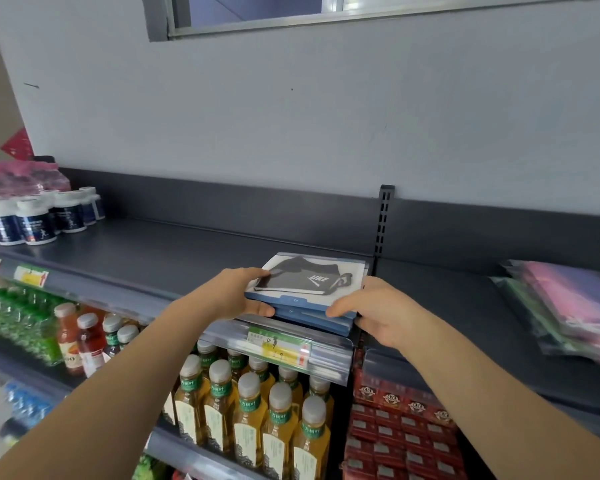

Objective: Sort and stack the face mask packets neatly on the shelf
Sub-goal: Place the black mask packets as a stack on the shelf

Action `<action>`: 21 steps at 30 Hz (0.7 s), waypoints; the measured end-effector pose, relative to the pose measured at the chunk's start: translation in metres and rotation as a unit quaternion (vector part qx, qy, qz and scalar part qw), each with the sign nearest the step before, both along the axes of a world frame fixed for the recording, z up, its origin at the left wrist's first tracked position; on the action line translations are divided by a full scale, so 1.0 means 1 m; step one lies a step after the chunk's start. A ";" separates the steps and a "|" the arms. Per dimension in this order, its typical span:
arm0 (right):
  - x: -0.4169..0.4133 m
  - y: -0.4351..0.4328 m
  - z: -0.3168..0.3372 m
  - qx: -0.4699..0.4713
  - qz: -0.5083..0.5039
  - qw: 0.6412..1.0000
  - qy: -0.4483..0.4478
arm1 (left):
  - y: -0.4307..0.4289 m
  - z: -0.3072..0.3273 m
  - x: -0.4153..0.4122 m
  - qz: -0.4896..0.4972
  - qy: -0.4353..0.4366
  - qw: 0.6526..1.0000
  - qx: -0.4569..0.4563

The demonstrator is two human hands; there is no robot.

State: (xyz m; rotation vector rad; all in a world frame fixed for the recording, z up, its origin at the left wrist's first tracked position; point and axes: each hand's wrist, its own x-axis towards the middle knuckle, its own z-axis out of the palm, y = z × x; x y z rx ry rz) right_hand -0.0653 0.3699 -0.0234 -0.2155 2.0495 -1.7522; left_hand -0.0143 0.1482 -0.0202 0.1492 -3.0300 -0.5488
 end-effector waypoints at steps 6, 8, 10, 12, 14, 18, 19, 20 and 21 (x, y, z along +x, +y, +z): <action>0.004 0.000 0.006 0.204 0.035 0.973 0.101 | 0.000 0.000 0.000 0.001 0.014 1.000 -0.006; 0.006 0.000 0.009 0.229 0.042 0.967 0.105 | 0.000 0.000 0.000 -0.002 0.019 1.000 -0.006; 0.011 -0.001 0.011 0.247 0.040 0.962 0.109 | 0.000 0.000 0.001 -0.007 0.020 1.000 -0.001; 0.013 0.001 0.011 0.254 0.039 0.960 0.112 | -0.001 0.000 0.001 -0.010 0.023 1.000 0.008; 0.014 0.003 0.010 0.248 0.031 0.961 0.115 | -0.002 0.001 0.000 -0.011 0.030 0.999 0.013; 0.016 0.005 0.010 0.224 0.016 0.968 0.115 | -0.003 0.002 -0.003 -0.016 0.028 0.999 0.003; 0.015 0.005 0.010 0.220 0.015 0.969 0.113 | -0.002 0.003 -0.003 -0.017 0.029 0.999 0.004; 0.015 0.005 0.010 0.219 0.014 0.969 0.112 | -0.002 0.002 -0.003 -0.017 0.031 0.999 0.006; 0.015 0.005 0.010 0.220 0.012 0.969 0.112 | -0.001 0.002 -0.003 -0.016 0.035 0.999 0.009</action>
